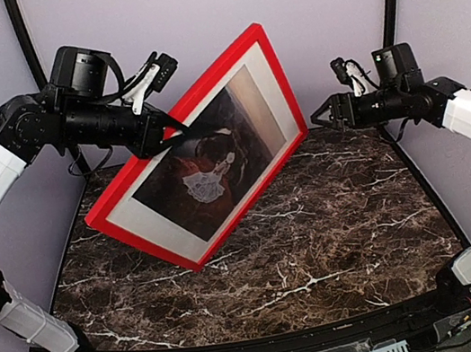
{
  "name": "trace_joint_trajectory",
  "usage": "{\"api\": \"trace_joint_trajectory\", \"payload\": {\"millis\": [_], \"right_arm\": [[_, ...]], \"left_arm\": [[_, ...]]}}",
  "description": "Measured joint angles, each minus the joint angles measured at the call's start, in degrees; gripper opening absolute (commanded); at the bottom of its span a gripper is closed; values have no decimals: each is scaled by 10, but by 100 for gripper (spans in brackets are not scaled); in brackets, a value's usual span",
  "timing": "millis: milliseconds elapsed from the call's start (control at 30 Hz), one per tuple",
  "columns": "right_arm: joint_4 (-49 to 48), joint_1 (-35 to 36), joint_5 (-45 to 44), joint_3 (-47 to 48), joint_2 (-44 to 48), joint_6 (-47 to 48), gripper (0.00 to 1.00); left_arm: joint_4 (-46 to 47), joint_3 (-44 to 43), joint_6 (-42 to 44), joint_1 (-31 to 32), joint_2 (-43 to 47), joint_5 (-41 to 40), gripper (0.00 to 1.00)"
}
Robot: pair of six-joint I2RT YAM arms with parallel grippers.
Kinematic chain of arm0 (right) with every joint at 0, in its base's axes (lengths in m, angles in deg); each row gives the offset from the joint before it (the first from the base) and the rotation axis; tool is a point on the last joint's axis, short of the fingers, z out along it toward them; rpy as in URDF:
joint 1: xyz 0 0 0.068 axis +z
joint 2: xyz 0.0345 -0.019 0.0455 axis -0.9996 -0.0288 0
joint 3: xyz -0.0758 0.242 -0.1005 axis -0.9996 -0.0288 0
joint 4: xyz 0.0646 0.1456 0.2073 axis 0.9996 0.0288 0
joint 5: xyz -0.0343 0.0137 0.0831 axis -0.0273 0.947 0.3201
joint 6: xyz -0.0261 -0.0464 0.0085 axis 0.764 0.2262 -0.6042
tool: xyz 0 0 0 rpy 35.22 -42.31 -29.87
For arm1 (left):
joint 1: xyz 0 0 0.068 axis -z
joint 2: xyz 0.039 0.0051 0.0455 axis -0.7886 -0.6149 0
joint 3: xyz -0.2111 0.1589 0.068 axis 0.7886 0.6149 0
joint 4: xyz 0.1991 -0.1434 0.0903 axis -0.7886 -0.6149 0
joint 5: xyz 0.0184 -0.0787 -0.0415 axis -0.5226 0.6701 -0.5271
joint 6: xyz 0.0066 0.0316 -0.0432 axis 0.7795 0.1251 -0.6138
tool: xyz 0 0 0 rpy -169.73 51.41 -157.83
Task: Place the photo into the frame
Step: Turn over the photo frame.
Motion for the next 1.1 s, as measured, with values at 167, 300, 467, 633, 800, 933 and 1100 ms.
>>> {"api": "trace_joint_trajectory", "payload": {"millis": [167, 300, 467, 633, 800, 933, 1100], "right_arm": [[-20, 3, 16, -20, -2, -10, 77], [-20, 3, 17, -26, -4, -16, 77], [-18, 3, 9, -26, -4, -20, 77], [-8, 3, -4, -25, -4, -20, 77], [2, 3, -10, -25, -9, -20, 77], [5, 3, -13, -25, -20, -20, 77], [5, 3, -15, -26, -30, -20, 77]], "left_arm": [[26, -1, -61, -23, 0, 22, 0], [76, 46, -123, -53, 12, 38, 0], [181, 175, -234, -120, 40, 91, 0], [297, 297, -365, -177, 49, 141, 0], [404, 388, -467, -191, 59, 158, 0], [497, 474, -542, -200, 73, 167, 0], [587, 558, -626, -210, 74, 169, 0]]}}
